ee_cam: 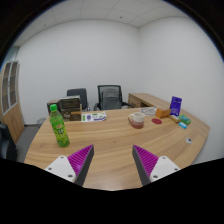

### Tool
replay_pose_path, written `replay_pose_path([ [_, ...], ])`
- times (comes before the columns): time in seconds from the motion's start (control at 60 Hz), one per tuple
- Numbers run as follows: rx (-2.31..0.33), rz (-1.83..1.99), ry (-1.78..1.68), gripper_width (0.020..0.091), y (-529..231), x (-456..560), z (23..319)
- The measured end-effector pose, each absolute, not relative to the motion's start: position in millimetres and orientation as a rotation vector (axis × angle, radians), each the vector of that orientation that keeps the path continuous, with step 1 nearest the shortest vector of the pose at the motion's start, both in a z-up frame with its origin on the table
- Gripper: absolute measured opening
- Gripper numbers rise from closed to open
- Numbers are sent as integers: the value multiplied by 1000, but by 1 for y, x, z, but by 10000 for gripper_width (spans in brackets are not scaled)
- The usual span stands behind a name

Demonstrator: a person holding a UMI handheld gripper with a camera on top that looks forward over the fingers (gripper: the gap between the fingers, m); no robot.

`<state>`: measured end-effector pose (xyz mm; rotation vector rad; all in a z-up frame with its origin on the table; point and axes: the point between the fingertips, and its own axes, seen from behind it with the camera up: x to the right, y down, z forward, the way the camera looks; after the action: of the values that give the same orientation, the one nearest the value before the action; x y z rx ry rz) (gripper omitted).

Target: Pour water

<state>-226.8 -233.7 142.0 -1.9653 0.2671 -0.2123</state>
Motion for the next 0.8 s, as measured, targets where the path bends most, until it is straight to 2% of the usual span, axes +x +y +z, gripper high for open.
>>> replay_pose_path([
  [0.233,-2061,-45,160,802,-204,-336,82],
  [0.567,-1991,65,44,807,-73,-424,67],
  [0.8,-1902,54,-57,809,-2,-447,75],
])
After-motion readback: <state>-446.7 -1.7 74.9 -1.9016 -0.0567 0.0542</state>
